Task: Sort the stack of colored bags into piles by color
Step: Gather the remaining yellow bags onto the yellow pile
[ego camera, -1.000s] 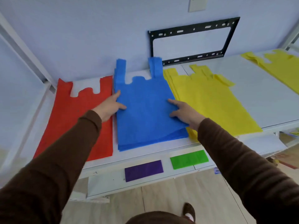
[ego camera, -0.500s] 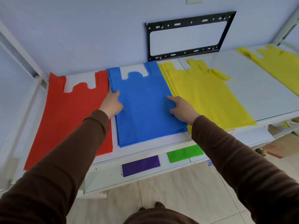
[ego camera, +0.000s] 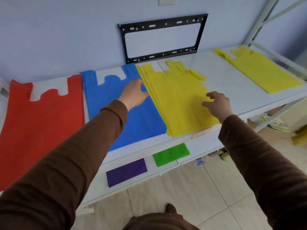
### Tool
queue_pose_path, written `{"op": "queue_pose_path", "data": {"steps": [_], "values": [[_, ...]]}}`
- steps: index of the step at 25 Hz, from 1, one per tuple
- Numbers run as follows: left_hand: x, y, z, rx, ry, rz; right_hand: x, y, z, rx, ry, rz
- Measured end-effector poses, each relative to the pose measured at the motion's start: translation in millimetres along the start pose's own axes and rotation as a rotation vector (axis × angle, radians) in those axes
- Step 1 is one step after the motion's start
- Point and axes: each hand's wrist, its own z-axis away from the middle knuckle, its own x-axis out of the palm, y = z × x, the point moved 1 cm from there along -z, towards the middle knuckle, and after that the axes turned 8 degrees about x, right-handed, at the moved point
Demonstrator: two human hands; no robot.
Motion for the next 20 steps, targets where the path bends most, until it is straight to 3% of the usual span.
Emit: {"op": "queue_pose_path", "data": {"steps": [4,10,15,20], "values": [[42.4,38.2,-37.4,-0.169,-0.173,-0.053,-10.4,17.3,-37.9,0.089,-0.125,0.245],[82.4,54.4,-72.2,-0.376,-0.160,-0.480,-0.4,1.9,-79.2,-0.077,-0.339,0.186],[86.5,54.9,-83.4,-0.597,-0.098,-0.284,-2.0,7.4,-105.8,-0.175,-0.450,-0.009],[110.5,67.9,-92.5,-0.583,0.037,-0.042,-16.5,30.8,-130.5,-0.097,-0.459,-0.260]]}}
